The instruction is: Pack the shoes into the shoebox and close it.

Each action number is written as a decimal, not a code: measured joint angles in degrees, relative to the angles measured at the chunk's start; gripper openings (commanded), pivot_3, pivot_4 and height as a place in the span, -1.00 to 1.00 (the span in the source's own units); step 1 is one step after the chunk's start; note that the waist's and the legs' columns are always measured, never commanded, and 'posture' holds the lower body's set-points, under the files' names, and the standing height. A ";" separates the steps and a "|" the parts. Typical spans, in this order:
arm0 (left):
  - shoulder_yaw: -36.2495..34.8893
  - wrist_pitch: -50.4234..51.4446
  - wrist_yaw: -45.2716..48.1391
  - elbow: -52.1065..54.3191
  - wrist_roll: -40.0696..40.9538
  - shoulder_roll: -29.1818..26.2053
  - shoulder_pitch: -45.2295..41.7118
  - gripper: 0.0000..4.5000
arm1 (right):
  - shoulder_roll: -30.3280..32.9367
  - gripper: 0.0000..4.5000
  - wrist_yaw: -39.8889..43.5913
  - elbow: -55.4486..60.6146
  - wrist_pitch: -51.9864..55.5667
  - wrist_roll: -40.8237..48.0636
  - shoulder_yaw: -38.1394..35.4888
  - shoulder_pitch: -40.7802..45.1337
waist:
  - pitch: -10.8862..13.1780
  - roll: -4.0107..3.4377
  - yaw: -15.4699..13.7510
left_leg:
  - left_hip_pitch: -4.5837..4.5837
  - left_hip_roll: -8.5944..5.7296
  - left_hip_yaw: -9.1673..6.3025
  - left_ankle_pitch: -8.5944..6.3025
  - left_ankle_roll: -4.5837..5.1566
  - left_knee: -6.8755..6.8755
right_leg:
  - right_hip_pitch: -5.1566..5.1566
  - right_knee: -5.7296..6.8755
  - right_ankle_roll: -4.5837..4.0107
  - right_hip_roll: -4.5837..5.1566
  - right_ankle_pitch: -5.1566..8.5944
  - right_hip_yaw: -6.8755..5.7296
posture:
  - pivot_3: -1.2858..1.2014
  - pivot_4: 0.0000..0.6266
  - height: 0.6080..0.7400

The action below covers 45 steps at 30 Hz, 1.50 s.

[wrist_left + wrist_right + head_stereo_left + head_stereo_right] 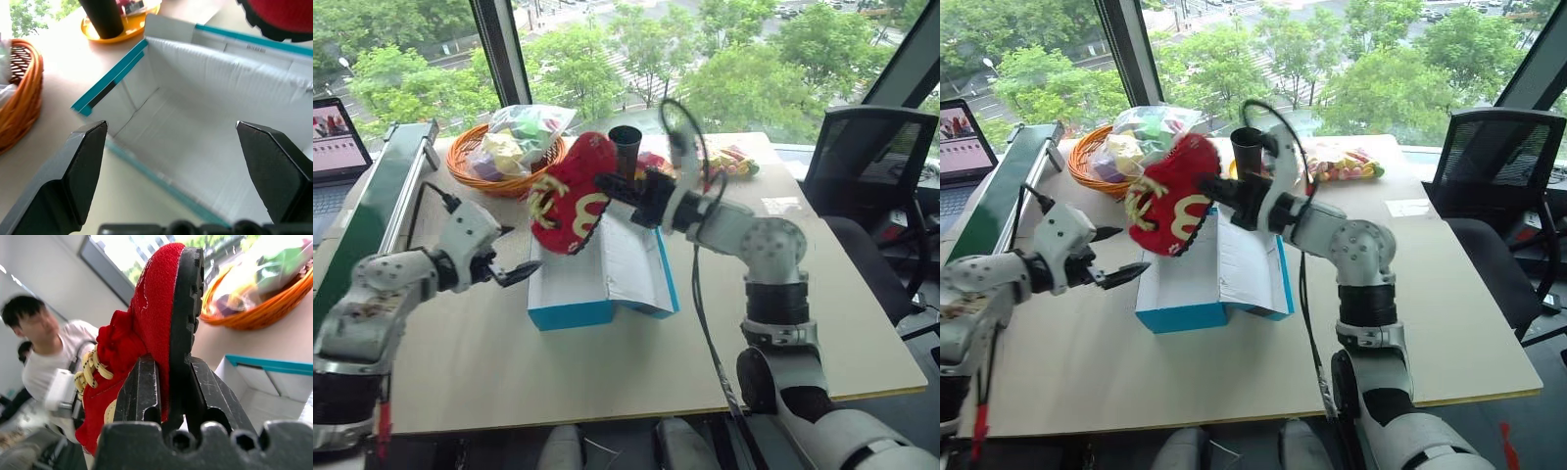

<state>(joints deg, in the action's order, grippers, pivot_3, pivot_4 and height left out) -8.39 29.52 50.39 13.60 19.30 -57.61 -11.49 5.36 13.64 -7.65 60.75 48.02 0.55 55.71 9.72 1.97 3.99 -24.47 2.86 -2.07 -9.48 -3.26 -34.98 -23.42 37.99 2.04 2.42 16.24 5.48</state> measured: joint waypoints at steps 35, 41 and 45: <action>-6.31 10.38 -9.45 18.66 3.54 8.55 12.27 1.00 | -3.60 0.99 3.64 -32.26 -15.21 -38.29 11.23 12.04 | 0.00 0.03 -0.02 | -0.59 -0.02 -0.04 0.16 -0.01 -0.32 | -0.74 0.67 -0.08 0.01 -0.06 -0.03 | 0.03 -0.52 0.92; -6.08 9.86 -8.83 16.74 3.53 8.55 10.93 1.00 | -3.56 0.99 5.08 -22.57 -10.93 -37.36 8.77 10.33 | 0.00 0.02 0.06 | -0.59 -0.01 -0.04 0.16 -0.01 -0.32 | -0.76 0.68 -0.08 0.01 -0.06 -0.03 | 0.03 -0.52 0.92; -7.63 9.34 -10.36 13.14 3.23 10.27 10.82 1.00 | -2.76 0.99 9.79 -12.93 -10.52 -32.72 5.21 7.55 | 0.00 0.03 0.00 | -0.59 -0.01 -0.04 0.16 -0.01 -0.33 | -0.75 0.70 -0.08 0.01 -0.06 -0.03 | 0.03 -0.52 0.92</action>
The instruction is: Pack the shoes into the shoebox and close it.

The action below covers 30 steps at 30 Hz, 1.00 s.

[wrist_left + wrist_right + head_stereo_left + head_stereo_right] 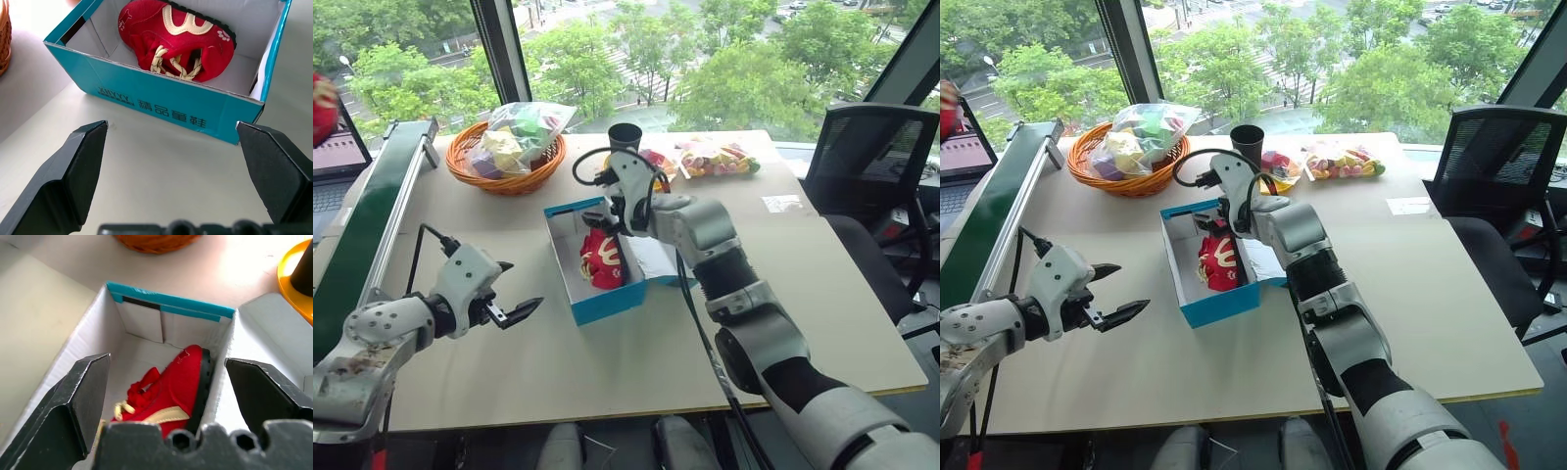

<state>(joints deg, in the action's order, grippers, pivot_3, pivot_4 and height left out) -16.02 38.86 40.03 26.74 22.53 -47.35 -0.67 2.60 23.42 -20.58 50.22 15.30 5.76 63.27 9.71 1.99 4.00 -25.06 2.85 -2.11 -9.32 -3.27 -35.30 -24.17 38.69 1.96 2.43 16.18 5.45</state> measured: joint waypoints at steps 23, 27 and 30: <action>-22.85 -22.79 -24.04 -40.89 -4.93 9.10 -9.88 1.00 | 10.80 0.99 25.19 21.62 -18.67 4.95 7.29 -28.18 | -0.06 0.13 -0.22 | 0.15 -0.01 -0.03 0.02 -0.04 -0.10 | 0.10 0.19 0.00 0.00 0.00 -0.03 | 0.03 -0.52 0.92; -22.98 -26.06 -24.40 -49.27 -5.57 5.51 -13.47 1.00 | 10.33 0.99 24.33 22.25 -18.77 3.74 8.47 -28.46 | -0.07 0.14 -0.41 | 0.15 -0.01 -0.04 0.06 -0.10 -0.10 | 0.10 0.19 0.00 0.01 0.00 -0.05 | 0.03 -0.52 0.92; -22.47 -28.43 -23.76 -55.45 -6.09 3.58 -16.00 1.00 | 10.32 0.99 23.87 22.38 -18.91 3.33 8.92 -28.55 | -0.07 0.15 -0.40 | 0.16 -0.01 -0.05 0.06 -0.11 -0.10 | 0.09 0.21 0.00 0.00 0.00 -0.07 | 0.03 -0.52 0.92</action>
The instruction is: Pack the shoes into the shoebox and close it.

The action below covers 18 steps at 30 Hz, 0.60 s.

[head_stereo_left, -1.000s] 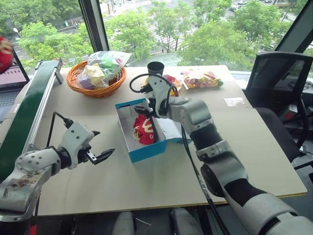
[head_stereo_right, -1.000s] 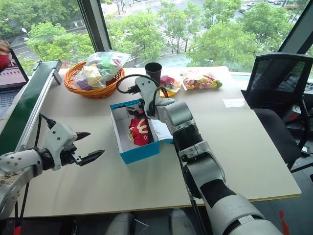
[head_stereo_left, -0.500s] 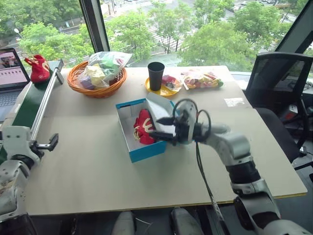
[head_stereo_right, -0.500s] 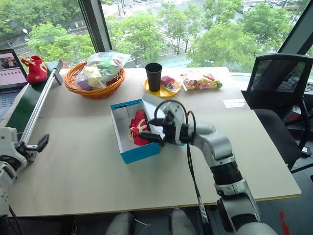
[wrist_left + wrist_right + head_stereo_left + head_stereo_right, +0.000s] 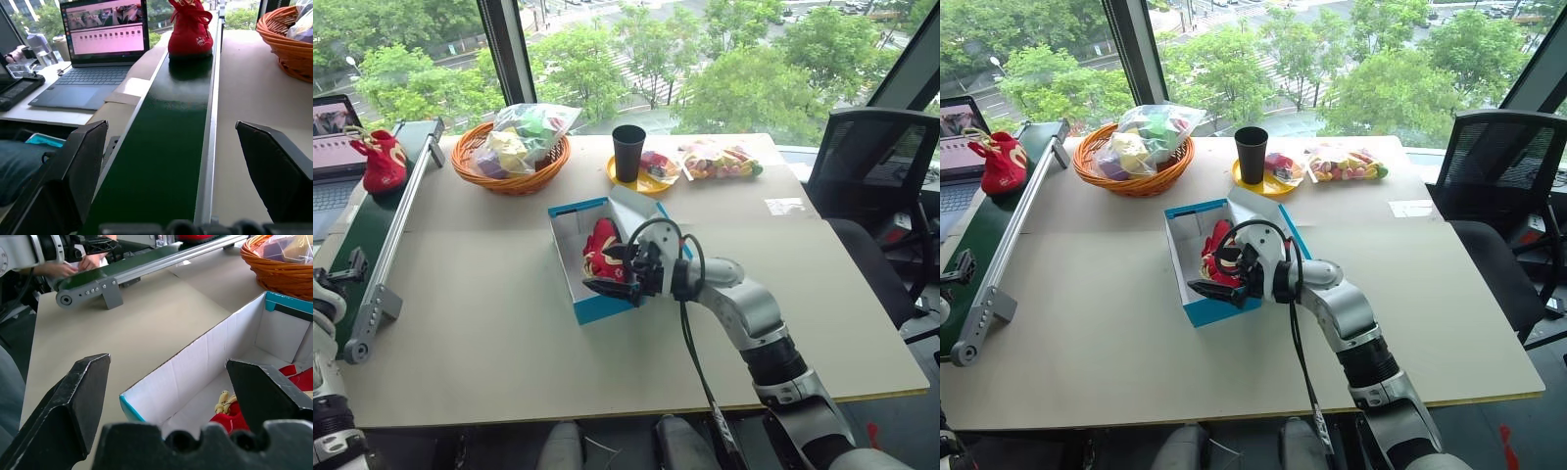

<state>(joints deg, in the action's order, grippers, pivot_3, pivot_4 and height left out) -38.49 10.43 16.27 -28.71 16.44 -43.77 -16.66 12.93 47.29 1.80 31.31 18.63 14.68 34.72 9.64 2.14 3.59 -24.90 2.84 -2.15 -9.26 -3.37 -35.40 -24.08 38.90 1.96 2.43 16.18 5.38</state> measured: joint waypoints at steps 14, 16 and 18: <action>9.25 -7.48 6.89 -30.60 -4.33 -10.47 -18.94 1.00 | 1.39 0.99 0.26 2.82 -0.27 -0.41 0.65 -0.55 | -0.02 0.06 -0.04 | -0.01 0.00 -0.03 0.03 -0.05 0.00 | -0.01 0.03 0.01 0.00 0.01 -0.12 | 0.03 -0.52 0.92; 9.78 -8.78 7.19 -33.88 -4.84 -11.35 -20.66 1.00 | 2.00 0.99 0.55 3.17 -0.26 -0.32 0.62 -0.83 | -0.02 0.06 -0.01 | -0.01 0.00 -0.04 0.03 -0.05 0.01 | -0.02 0.04 0.01 0.00 0.01 -0.13 | 0.03 -0.52 0.92; 10.20 -9.43 7.23 -36.01 -4.90 -11.89 -21.27 1.00 | 2.28 0.99 0.94 3.42 -0.26 -0.27 0.63 -1.37 | -0.02 0.06 0.03 | -0.01 0.00 -0.04 0.03 -0.05 0.01 | -0.02 0.05 0.01 0.00 0.01 -0.14 | 0.03 -0.52 0.92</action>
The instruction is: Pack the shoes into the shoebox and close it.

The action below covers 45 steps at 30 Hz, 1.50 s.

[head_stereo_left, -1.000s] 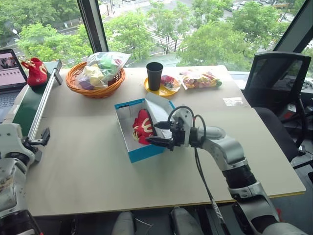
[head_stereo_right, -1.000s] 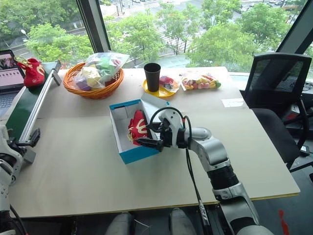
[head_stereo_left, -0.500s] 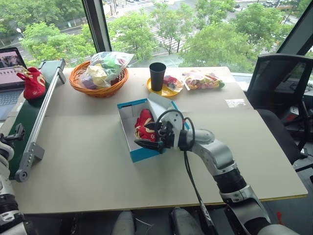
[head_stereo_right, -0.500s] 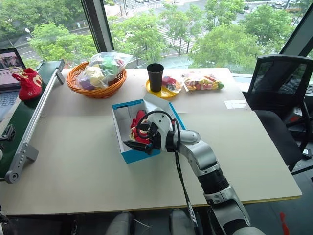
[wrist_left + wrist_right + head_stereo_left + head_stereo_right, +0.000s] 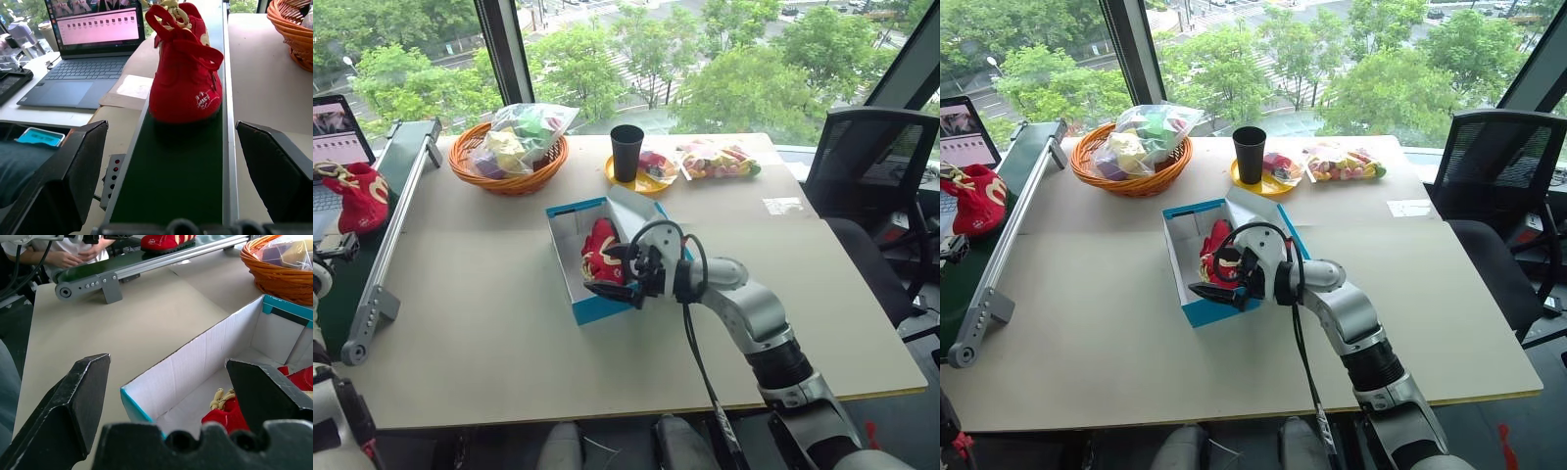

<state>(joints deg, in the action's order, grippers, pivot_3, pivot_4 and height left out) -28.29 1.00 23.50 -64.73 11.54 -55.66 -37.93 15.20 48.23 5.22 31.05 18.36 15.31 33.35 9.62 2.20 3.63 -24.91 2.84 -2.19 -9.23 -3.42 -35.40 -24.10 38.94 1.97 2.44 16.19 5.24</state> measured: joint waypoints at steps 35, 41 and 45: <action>-3.62 -1.97 -11.03 9.60 6.58 7.27 0.22 -0.92 | 3.22 1.00 1.19 2.64 6.84 3.53 -0.65 0.33 | -0.04 0.41 -1.66 | -0.09 0.01 -0.23 0.10 -0.08 -0.16 | 0.06 0.12 -0.04 0.00 -0.02 -0.22 | 0.03 -0.52 0.92; 7.47 13.76 -5.78 46.78 13.64 18.64 0.44 -0.92 | 2.72 1.00 -0.27 -0.82 4.57 4.55 -5.95 6.07 | -0.05 0.42 -2.83 | -0.29 -0.07 -0.49 0.10 -0.08 -0.59 | 0.24 0.13 0.01 0.03 -0.06 -0.36 | 0.03 -0.52 0.92; 16.49 21.80 -0.27 61.21 18.12 24.17 2.20 -0.92 | 0.38 1.00 -2.35 -3.43 5.13 8.32 -11.79 8.15 | -0.04 0.43 -1.60 | -0.33 -0.06 -0.55 0.10 -0.07 -0.54 | 0.13 0.14 0.00 0.00 -0.06 -0.36 | 0.03 -0.52 0.92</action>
<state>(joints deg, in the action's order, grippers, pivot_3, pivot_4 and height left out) -11.80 22.80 23.23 -3.52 29.66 -31.50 -35.73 15.58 45.88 1.79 36.18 26.68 3.53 41.50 9.58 2.63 2.03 -25.24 2.78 -2.74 -9.13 -3.49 -35.94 -23.96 39.09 1.96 2.44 16.12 4.89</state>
